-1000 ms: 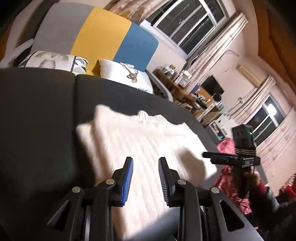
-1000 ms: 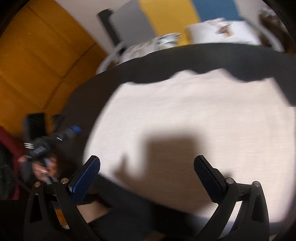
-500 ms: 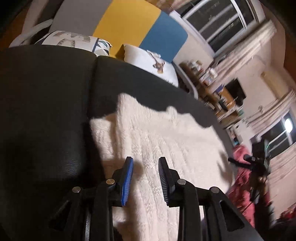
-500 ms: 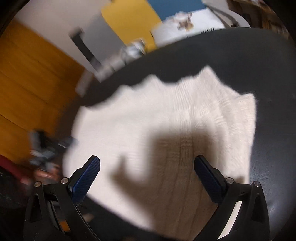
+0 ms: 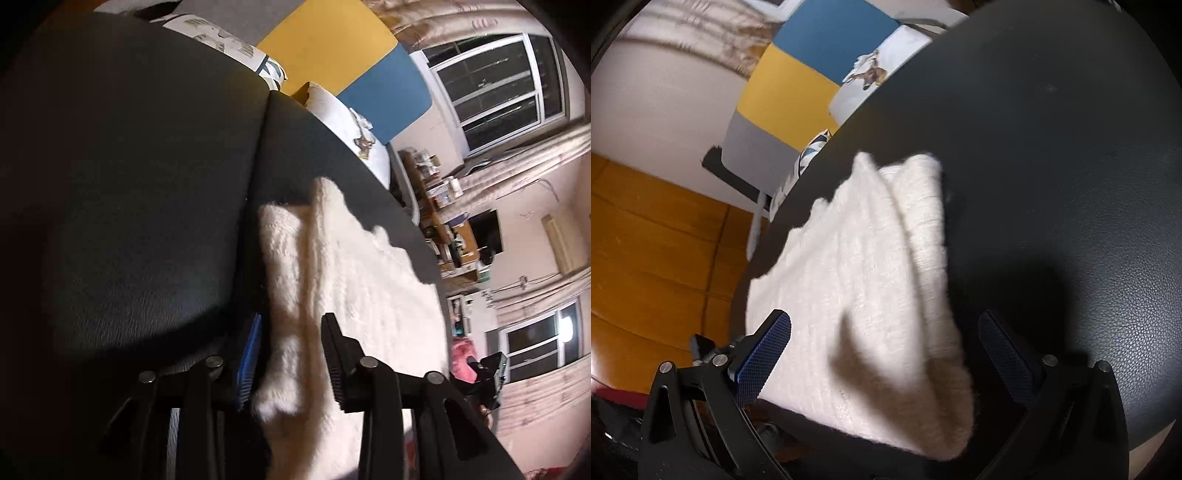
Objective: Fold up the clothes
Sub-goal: 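Fold the held sweater edge over the sweater body with the left gripper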
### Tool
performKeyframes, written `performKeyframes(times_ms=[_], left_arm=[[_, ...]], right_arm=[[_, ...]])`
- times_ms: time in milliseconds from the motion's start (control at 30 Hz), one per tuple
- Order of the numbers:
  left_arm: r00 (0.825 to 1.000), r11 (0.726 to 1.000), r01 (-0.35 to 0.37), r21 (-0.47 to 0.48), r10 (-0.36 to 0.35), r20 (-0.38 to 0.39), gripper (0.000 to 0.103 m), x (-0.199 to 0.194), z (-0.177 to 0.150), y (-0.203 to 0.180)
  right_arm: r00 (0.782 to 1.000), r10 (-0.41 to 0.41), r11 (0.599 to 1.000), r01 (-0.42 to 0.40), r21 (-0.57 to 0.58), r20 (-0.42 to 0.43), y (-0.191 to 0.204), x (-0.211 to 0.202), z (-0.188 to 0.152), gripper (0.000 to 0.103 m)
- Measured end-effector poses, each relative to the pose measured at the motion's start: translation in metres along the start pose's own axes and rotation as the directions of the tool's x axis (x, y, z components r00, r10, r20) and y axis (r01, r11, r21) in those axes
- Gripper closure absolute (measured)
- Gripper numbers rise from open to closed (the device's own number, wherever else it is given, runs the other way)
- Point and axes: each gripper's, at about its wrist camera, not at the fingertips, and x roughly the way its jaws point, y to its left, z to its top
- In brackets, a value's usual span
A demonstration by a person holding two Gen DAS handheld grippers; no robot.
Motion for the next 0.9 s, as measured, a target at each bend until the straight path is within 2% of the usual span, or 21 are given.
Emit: performKeyframes(times_ms=[100,167,233,300,400,467,600,633,700,733,767,800,833,867,900], left_arm=[[0.999,0.998,0.030,-0.049,-0.030,-0.011,0.053,-0.006,-0.004,0.006],[0.999,0.995,0.043,-0.095,-0.045,-0.023,0.048,-0.007,-0.005,0.011],[0.996,0.989,0.072,-0.127,-0.077,-0.039,0.047,-0.003,-0.005,0.015],[0.995,0.989,0.075,-0.130,-0.083,-0.058,0.039,0.001,-0.003,0.018],[0.992,0.988,0.081,-0.135,-0.093,-0.088,0.039,0.008,0.000,0.022],[0.987,0.988,0.094,-0.125,-0.109,-0.117,0.038,0.015,0.004,0.020],[0.980,0.998,0.063,0.026,-0.057,-0.189,0.038,0.031,0.005,-0.002],[0.982,0.996,0.046,0.072,-0.032,-0.187,0.038,0.034,0.004,-0.009],[0.985,0.996,0.039,0.077,-0.025,-0.170,0.039,0.036,0.005,-0.010],[0.987,0.996,0.036,0.080,-0.022,-0.162,0.040,0.037,0.005,-0.011],[0.988,0.996,0.034,0.078,-0.022,-0.153,0.049,0.038,0.006,-0.011],[0.989,0.998,0.057,0.020,-0.054,-0.138,0.071,0.036,0.008,-0.004],[0.985,0.994,0.105,-0.037,-0.109,-0.133,0.088,0.036,0.007,0.005],[0.979,0.985,0.150,-0.085,-0.160,-0.124,0.088,0.036,0.006,0.012],[0.981,0.986,0.157,-0.056,-0.162,-0.109,0.089,0.035,0.001,0.008]], right_arm=[[0.999,0.044,0.997,-0.042,-0.072,0.017,0.030,0.004,-0.007,0.000],[0.986,0.160,0.979,-0.165,-0.119,-0.050,0.060,0.025,-0.017,0.000],[0.985,0.135,0.976,-0.150,-0.159,-0.103,0.080,0.049,-0.025,0.000],[0.982,0.108,0.970,-0.138,-0.200,-0.155,0.100,0.073,-0.034,0.000],[0.972,0.062,0.958,-0.123,-0.261,-0.228,0.130,0.109,-0.048,0.000],[0.971,0.042,0.954,-0.108,-0.279,-0.235,0.133,0.110,-0.055,0.000],[0.972,0.034,0.957,-0.099,-0.274,-0.231,0.140,0.095,-0.063,0.000],[0.973,0.030,0.957,-0.094,-0.275,-0.227,0.142,0.088,-0.063,0.000],[0.977,0.009,0.956,-0.071,-0.286,-0.215,0.145,0.083,-0.062,0.000],[0.979,-0.008,0.954,-0.054,-0.294,-0.206,0.147,0.085,-0.061,0.000],[0.980,-0.026,0.952,-0.036,-0.303,-0.196,0.149,0.086,-0.060,0.000],[0.980,-0.052,0.950,-0.010,-0.312,-0.192,0.148,0.087,-0.060,0.000],[0.979,-0.078,0.947,0.015,-0.320,-0.186,0.147,0.088,-0.059,0.000],[0.978,-0.105,0.944,0.040,-0.329,-0.181,0.146,0.088,-0.059,0.000],[0.974,-0.140,0.939,0.075,-0.337,-0.176,0.144,0.088,-0.059,0.000]])
